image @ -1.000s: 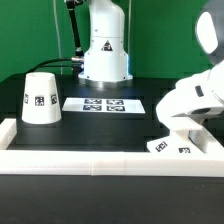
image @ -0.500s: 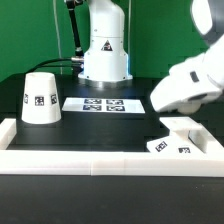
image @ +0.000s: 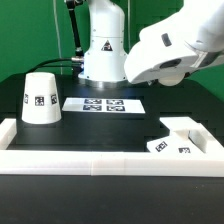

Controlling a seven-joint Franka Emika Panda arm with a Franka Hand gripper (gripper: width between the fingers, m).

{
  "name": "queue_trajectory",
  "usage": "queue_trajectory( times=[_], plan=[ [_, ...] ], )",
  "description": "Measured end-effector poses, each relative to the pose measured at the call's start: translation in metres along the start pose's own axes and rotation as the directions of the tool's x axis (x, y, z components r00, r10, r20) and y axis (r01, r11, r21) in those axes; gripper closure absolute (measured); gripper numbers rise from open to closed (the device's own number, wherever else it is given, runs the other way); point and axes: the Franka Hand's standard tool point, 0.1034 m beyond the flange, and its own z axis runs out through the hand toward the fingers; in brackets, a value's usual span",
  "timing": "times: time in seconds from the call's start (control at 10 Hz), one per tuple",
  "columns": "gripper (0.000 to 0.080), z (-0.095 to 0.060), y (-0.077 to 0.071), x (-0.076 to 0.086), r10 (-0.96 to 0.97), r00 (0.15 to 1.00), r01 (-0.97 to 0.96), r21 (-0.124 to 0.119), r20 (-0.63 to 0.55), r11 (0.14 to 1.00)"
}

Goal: Assemble lamp

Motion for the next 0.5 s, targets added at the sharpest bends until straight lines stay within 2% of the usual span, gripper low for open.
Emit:
queue_trajectory(
  times=[0.1, 0.2, 0.3, 0.4, 0.5],
  plan=[
    [0.0223, -0.001, 0.000, 0.004, -0.002, 1.000, 0.002, -0.002, -0.018, 1.000],
    [0.0223, -0.011, 0.005, 0.013, 0.000, 0.992, -0.002, -0.017, -0.126, 1.000],
    [0.0223, -0.024, 0.011, 0.006, -0.017, 0.984, 0.015, -0.013, -0.177, 1.000],
    [0.0223, -0.037, 0.019, 0.009, -0.012, 0.962, 0.007, -0.017, -0.274, 1.000],
    [0.0223, -0.046, 0.025, 0.005, 0.001, 0.939, -0.007, -0.015, -0.345, 1.000]
  ],
)
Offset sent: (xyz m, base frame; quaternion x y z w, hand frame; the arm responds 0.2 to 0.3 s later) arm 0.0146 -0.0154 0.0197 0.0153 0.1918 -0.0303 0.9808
